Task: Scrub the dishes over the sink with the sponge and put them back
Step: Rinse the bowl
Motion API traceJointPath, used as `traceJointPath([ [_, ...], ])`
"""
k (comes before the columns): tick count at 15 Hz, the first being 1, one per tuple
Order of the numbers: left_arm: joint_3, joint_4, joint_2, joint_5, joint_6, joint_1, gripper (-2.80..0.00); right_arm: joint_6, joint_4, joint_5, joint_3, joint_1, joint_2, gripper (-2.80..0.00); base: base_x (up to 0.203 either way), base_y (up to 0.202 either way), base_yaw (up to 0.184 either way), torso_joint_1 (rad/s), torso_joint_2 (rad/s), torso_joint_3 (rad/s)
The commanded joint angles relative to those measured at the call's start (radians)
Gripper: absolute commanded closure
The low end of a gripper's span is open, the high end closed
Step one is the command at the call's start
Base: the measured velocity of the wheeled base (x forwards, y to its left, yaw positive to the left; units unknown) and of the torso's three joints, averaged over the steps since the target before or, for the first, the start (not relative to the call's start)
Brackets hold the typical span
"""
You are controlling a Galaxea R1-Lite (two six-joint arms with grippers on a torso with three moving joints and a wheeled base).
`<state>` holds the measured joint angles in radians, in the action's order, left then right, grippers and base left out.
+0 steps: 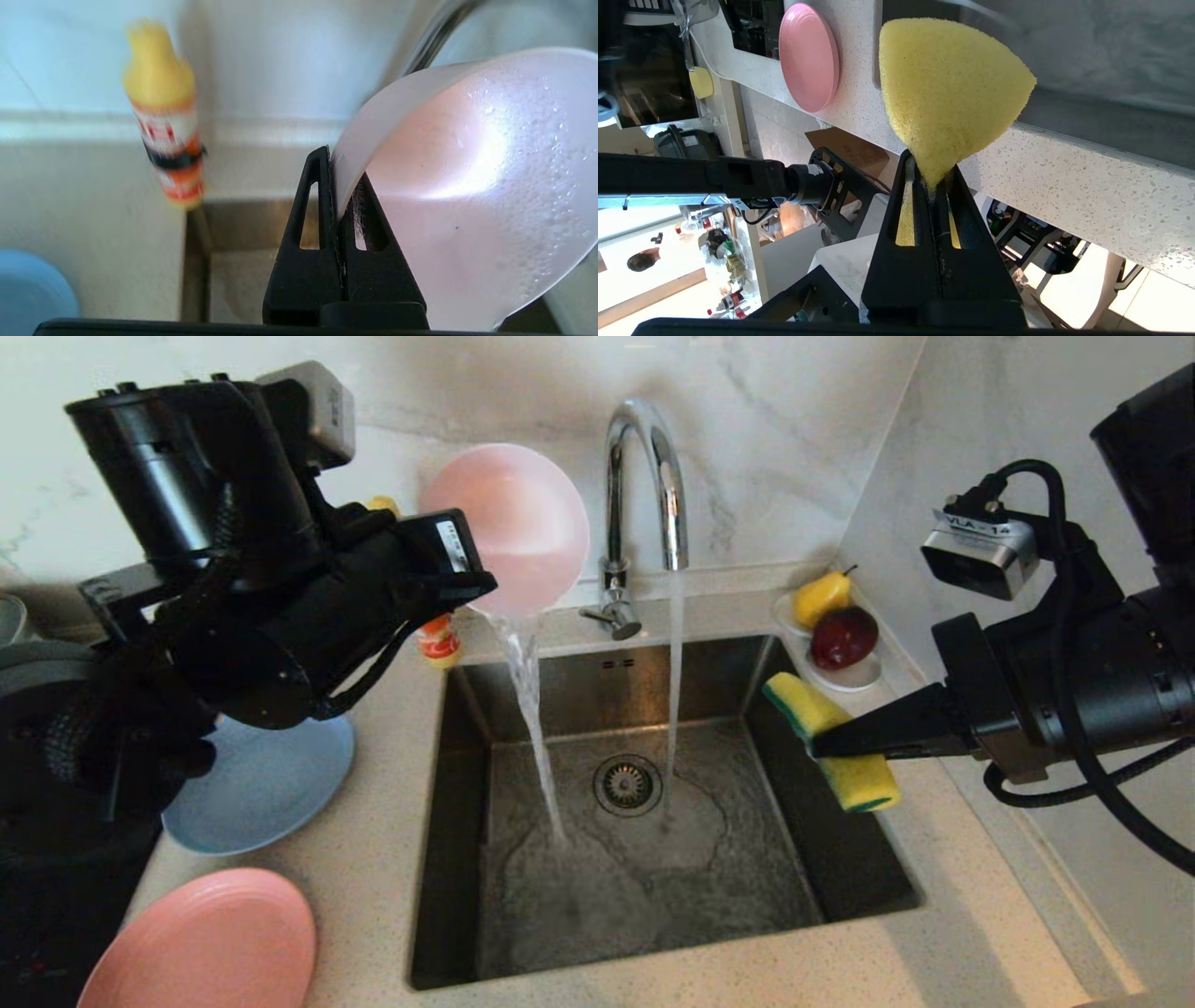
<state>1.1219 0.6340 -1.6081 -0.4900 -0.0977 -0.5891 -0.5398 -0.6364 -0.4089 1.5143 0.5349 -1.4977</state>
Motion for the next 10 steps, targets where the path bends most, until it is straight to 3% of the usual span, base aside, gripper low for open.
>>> traceJointPath([
  [1,-0.023,0.045,0.055,0.001,0.031,-0.001,0.0,-0.003,-0.002,-0.005,0.003,0.0,-0.01,0.0,0.0,0.0,0.0,0.0,0.0,0.0],
  [6,-0.097,0.206,0.103,0.059,0.084,-0.001,0.0,-0.003,-0.005,-0.008,0.023,0.007,-0.012,0.0,0.0,0.0,0.0,0.0,0.0,0.0],
  [10,-0.117,0.234,0.119,0.091,0.11,-0.001,0.0,-0.003,-0.005,-0.007,0.027,0.008,-0.015,0.0,0.0,0.0,0.0,0.0,0.0,0.0],
])
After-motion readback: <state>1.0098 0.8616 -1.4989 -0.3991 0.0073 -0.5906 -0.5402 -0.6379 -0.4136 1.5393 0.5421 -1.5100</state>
